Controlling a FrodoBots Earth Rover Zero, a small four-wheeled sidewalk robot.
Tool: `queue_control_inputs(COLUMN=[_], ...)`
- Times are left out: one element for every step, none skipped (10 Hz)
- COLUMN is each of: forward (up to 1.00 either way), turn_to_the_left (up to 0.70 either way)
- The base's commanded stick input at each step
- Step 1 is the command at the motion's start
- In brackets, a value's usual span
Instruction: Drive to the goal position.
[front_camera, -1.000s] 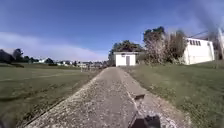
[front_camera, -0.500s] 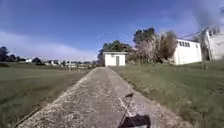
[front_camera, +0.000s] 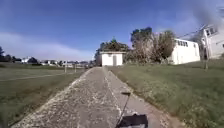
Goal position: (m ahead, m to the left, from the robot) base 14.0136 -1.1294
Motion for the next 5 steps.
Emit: queue_control_inputs(forward=[0.7,0.7,0.7,0.7,0.7], turn_to_the_left=[0.0,0.0,0.0,0.0,0.0])
